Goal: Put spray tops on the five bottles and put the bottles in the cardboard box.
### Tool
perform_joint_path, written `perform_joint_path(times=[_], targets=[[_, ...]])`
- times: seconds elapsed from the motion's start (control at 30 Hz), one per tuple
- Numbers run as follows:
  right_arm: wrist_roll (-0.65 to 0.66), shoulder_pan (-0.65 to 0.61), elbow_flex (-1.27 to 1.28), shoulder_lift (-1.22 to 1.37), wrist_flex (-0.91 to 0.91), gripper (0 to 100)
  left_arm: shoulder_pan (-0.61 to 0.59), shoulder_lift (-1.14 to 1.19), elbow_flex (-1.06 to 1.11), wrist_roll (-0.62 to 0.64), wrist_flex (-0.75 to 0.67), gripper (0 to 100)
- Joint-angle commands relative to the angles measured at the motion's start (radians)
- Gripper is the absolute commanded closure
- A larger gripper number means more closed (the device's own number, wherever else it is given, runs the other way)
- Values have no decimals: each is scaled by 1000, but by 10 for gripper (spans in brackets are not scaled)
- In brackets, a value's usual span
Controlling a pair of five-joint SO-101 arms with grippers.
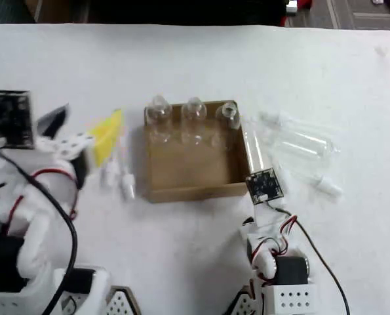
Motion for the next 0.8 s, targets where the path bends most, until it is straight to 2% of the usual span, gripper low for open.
perform_joint_path(times=[0.0, 0.2, 0.3, 0.4, 0.43, 0.5, 0.77], targets=[[5, 8, 9, -1, 7, 982, -234, -21, 43, -23, 31, 714], [5, 8, 9, -1, 7, 981, -323, -21, 272, -23, 28, 731], [5, 5, 9, -1, 7, 981, -323, -21, 344, -28, -15, 830], [5, 5, 9, -1, 7, 981, -323, -21, 414, -25, -110, 973], [5, 5, 9, -1, 7, 981, -323, -21, 442, -23, -147, 988], [5, 5, 9, -1, 7, 981, -323, -21, 509, -21, -215, 952], [5, 1, 9, -1, 7, 981, -317, -21, 793, -21, -503, 976]])
